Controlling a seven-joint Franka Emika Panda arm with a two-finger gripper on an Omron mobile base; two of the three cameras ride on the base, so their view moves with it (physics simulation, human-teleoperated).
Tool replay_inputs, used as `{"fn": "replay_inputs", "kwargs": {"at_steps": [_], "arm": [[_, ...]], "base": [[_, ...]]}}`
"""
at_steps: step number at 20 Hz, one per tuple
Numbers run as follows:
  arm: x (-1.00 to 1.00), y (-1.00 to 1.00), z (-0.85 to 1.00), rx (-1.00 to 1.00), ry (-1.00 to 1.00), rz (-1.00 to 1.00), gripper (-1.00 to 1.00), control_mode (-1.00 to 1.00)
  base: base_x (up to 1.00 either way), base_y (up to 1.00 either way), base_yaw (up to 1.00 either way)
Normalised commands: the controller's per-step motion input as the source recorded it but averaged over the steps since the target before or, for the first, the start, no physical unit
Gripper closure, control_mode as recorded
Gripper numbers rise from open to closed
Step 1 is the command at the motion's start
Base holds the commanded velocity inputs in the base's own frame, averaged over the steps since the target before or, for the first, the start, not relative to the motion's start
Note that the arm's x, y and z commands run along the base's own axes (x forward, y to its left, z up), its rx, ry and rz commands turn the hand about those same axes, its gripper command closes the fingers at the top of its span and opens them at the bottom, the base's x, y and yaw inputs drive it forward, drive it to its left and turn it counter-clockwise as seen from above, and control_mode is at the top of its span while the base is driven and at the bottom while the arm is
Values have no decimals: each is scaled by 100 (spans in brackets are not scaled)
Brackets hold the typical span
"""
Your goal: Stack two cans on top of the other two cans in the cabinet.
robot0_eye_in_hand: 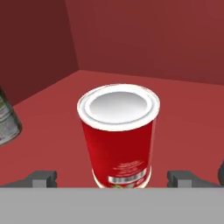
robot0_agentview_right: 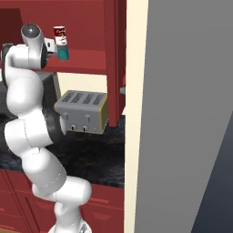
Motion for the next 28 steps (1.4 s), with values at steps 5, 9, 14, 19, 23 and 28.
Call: {"fn": "replay_inputs", "kwargs": {"at_steps": [5,9,14,19,23,28], "arm": [[20,15,-2,0,0,-1,-100,-100],[15,8,0,0,0,-2,-100,-100],[13,3,-2,0,0,-3,-100,-100],[3,2,-3,0,0,-2,-100,-100],[0,4,-4,0,0,-2,-100,-100],[0,6,-6,0,0,-1,100,-100]], "base": [[0,0,0],[0,0,0],[0,0,0],[0,0,0],[0,0,0],[0,0,0]]}}
